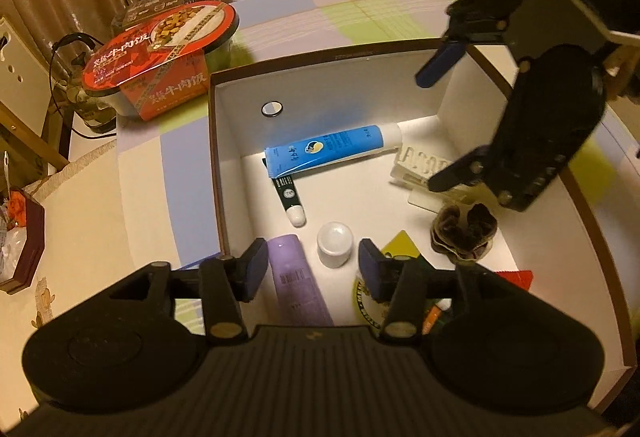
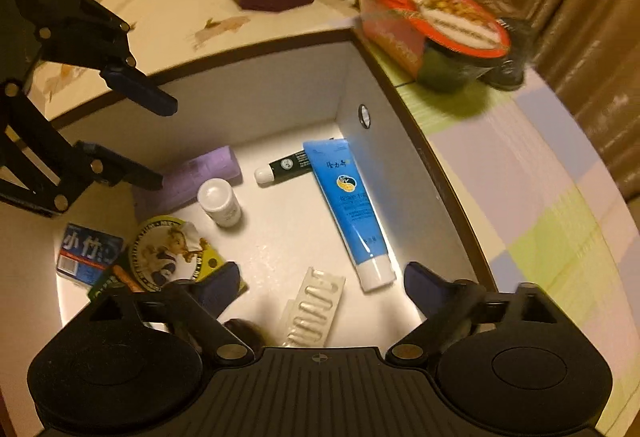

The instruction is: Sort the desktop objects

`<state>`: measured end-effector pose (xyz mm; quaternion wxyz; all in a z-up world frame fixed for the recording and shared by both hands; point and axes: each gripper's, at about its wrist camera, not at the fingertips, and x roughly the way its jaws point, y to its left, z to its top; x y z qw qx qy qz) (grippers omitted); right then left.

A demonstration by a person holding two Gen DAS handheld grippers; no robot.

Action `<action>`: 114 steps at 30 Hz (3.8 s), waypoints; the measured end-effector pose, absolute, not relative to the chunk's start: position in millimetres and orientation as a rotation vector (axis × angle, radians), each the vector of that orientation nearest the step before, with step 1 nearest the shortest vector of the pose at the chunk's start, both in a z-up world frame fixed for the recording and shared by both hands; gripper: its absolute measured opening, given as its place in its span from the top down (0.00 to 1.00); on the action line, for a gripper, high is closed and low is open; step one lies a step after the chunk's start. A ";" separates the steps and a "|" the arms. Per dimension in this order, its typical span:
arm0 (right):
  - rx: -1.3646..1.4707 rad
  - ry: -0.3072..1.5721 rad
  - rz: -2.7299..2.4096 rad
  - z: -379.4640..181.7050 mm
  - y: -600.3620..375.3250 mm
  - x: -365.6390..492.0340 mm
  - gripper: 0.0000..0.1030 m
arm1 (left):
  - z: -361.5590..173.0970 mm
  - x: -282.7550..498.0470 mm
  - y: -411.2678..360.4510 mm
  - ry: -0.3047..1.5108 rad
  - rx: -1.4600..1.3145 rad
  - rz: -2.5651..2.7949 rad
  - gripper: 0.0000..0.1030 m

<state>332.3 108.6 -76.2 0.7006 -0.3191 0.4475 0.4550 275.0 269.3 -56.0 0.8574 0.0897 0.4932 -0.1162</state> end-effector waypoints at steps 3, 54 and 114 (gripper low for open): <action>-0.663 1.000 0.976 -66.7 100.2 321.4 0.11 | -51.0 268.1 266.5 1.029 0.186 -0.237 0.43; -0.380 0.913 0.848 -3.2 -26.3 170.6 0.11 | 17.0 110.1 167.3 0.935 0.154 0.060 0.10; -0.337 0.900 0.927 -19.5 -115.5 84.0 0.11 | 10.0 -20.1 63.0 0.900 -0.040 0.348 0.09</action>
